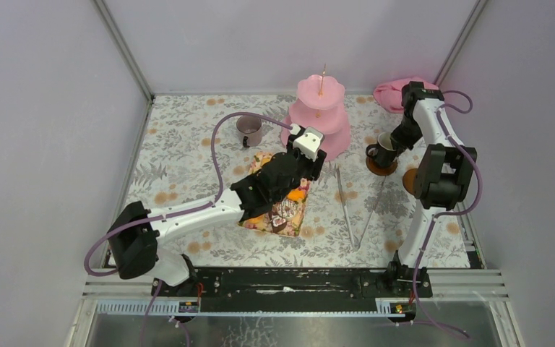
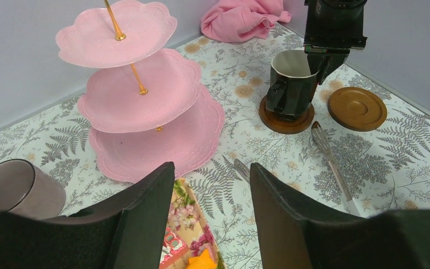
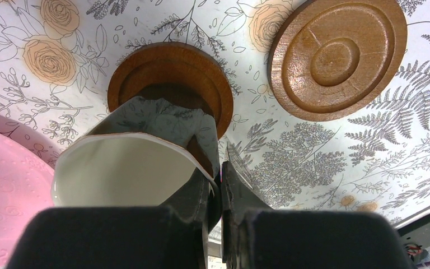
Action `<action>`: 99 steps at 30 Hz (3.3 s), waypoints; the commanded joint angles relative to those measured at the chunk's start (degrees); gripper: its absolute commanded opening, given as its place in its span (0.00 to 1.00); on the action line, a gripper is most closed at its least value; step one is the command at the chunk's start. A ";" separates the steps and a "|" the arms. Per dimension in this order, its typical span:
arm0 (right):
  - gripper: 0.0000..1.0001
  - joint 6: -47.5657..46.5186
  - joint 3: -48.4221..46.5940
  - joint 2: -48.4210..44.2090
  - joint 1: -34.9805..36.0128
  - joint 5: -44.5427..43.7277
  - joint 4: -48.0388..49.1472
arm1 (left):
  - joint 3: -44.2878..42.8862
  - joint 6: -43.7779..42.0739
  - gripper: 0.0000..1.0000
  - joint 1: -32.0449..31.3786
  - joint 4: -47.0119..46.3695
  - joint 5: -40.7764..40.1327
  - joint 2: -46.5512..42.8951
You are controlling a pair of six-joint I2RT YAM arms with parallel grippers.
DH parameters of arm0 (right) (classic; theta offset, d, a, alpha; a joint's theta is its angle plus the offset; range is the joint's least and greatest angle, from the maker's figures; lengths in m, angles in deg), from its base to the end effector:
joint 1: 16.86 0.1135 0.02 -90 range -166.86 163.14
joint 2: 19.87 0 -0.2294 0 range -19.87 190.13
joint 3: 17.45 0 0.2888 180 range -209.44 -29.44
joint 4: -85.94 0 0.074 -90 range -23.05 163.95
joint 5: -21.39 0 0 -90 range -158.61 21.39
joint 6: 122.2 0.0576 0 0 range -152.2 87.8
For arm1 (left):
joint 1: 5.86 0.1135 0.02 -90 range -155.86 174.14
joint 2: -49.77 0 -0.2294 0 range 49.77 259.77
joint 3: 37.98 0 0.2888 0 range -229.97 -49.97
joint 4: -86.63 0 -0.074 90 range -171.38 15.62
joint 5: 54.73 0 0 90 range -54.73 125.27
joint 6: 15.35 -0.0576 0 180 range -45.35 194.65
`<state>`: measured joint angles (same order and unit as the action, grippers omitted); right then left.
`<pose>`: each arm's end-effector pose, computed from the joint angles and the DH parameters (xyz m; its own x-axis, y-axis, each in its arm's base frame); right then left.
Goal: Serve the afternoon tea
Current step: Place the cup on the coaster, then move the coaster to the center of the board.
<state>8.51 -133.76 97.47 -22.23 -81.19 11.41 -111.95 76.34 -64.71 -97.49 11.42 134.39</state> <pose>0.4434 -0.0543 0.1860 -0.6360 0.6992 -0.3266 0.7391 0.6736 0.0028 0.2311 -0.3373 0.2741 -0.0758 0.0732 -0.9944 0.5729 0.8194 0.0167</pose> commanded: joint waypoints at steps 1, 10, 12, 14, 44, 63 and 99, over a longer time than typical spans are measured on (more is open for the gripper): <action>0.00 -0.97 1.39 -3.52 -0.08 0.75 2.10 | -0.16 0.48 0.59 -0.31 -3.64 -1.79 0.41; 0.06 -1.65 5.79 -5.82 -0.08 0.11 4.30 | 0.53 0.72 0.59 -0.35 -3.64 -1.81 0.15; 0.14 -1.66 6.37 -6.20 -0.08 0.31 4.65 | 0.54 0.55 0.58 -0.36 -3.57 -1.89 0.03; 0.20 -1.77 6.57 -6.53 -0.07 0.28 4.86 | 0.45 0.50 0.58 -0.39 -3.55 -1.91 -0.09; 0.54 -4.01 1.00 -10.47 0.00 2.77 7.46 | -2.54 -0.90 0.58 -0.53 -2.12 -2.45 0.17; 0.54 -8.20 15.68 -30.43 5.35 -1.38 13.07 | -2.45 0.97 0.63 -0.45 4.35 -4.78 -4.10; 0.00 6.28 41.42 -47.62 -9.71 1.08 31.55 | -1.96 22.75 0.67 36.89 14.83 10.79 1.14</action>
<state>11.00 -92.03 47.36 -27.04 -85.45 38.51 -114.85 95.14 -30.17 -78.37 18.56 134.08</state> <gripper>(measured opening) 0.012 0.668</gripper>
